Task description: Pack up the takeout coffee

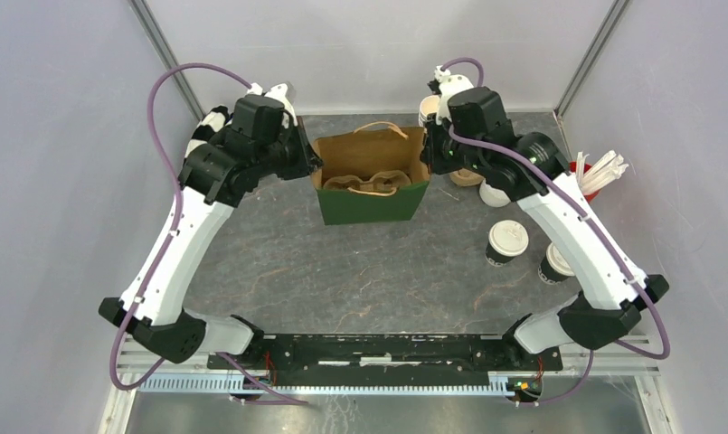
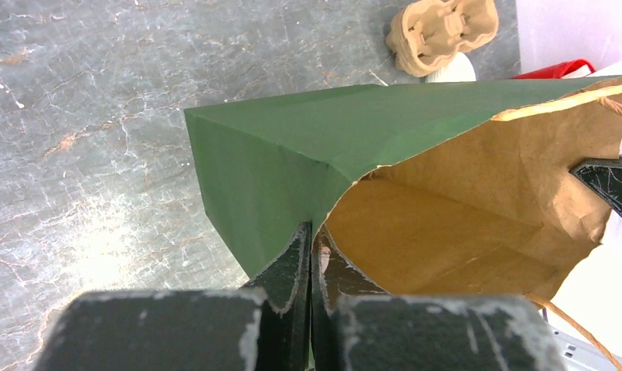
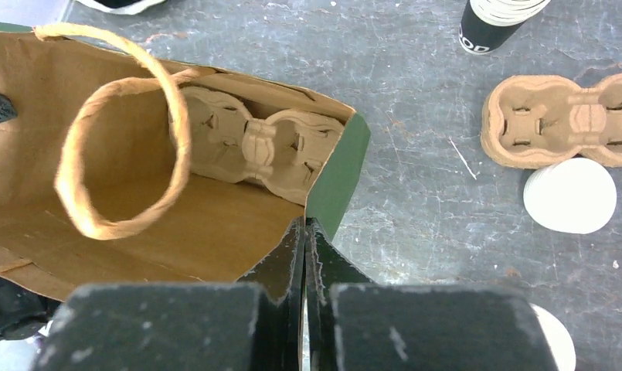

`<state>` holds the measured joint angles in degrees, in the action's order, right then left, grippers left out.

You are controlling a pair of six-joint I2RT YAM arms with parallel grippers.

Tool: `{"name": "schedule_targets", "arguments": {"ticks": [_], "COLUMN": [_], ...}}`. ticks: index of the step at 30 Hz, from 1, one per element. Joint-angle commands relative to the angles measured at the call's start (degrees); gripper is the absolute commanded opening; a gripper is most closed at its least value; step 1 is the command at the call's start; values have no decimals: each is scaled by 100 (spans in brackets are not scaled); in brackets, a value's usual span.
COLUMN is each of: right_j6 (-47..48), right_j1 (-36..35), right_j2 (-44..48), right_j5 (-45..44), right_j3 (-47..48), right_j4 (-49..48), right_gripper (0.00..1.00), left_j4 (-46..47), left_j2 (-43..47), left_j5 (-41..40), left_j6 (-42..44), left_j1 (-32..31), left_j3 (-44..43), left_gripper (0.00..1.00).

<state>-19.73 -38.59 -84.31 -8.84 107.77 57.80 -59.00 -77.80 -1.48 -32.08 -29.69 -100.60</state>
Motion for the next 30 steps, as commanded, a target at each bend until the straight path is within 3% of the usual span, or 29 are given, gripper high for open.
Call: {"name": "schedule_targets", "arguments": {"ticks": [1, 2, 4, 6, 8, 11, 15, 18, 22, 30], "right_j6": [-339, -353, -318, -178, -23, 271, 617, 867, 1057, 1155], "right_j1": [-9, -3, 15, 82, 143, 151, 285, 732, 1451, 3085], "right_j2": [229, 265, 326, 273, 146, 10, 268, 813, 1638, 2164], "right_j5": [32, -11, -235, -447, -396, -349, -910, -1281, -1458, 130], "right_j3": [-155, -364, -812, -940, -580, 260, 392, -630, -2206, -4339], "right_j4": [-149, -303, -483, -485, -285, 101, 644, 804, 781, 24], "right_gripper": [0, 6, 32, 55, 70, 81, 92, 98, 98, 98], "left_j4": [-78, -52, 17, 93, -22, -194, -209, -228, -138, -62], "left_j2": [230, 263, 339, 418, 423, 516, 687, 729, 763, 948], "left_j5": [-119, -180, -343, -506, -558, -738, -886, -916, -797, -723], "left_j6": [-236, -296, -363, -286, -137, 15, 130, 124, 138, 74], "left_j1": [15, 14, 32, 72, 146, 155, 156, 156, 161, 162], "left_j3": [-128, 66, 525, 965, 1043, 788, 721, 808, 880, 1094], "left_gripper": [2, 11, 37, 54, 65, 72, 77, 78, 79, 87]}}
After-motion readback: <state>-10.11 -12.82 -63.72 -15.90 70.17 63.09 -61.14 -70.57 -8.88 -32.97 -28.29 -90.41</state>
